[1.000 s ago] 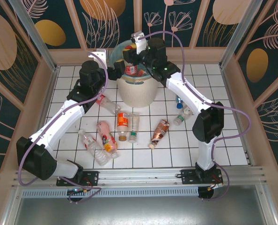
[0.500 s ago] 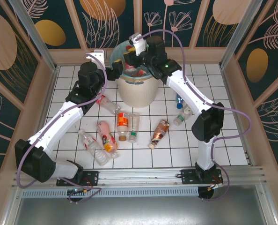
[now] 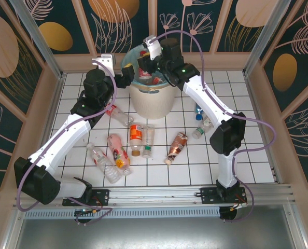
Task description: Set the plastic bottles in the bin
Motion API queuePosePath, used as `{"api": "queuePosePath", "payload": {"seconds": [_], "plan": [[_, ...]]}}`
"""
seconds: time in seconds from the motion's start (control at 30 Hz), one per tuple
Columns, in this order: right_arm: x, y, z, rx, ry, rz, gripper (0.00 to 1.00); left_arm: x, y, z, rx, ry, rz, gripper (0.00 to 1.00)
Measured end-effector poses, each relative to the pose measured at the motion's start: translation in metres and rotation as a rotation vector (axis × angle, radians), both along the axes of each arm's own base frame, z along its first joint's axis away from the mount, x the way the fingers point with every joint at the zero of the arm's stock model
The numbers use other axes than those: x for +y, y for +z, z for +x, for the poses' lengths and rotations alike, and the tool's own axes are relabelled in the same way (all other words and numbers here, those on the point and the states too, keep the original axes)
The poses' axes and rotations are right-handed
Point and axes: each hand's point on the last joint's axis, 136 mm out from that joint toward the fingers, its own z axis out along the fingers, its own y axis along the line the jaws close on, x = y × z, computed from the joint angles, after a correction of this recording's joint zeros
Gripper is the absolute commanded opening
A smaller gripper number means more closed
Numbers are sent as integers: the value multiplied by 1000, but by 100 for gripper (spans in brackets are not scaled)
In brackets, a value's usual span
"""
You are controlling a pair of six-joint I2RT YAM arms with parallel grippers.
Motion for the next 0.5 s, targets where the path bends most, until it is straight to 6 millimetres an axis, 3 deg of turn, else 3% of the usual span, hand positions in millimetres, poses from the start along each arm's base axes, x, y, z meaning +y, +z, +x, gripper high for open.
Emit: {"api": "queuePosePath", "payload": {"seconds": [0.23,0.5], "plan": [[9,-19,27,91,-57,9,34,0,-1,0,2,0,0,84],[15,-91,45,288,-120,-56,32,0,-1,0,2,0,1,84]]}}
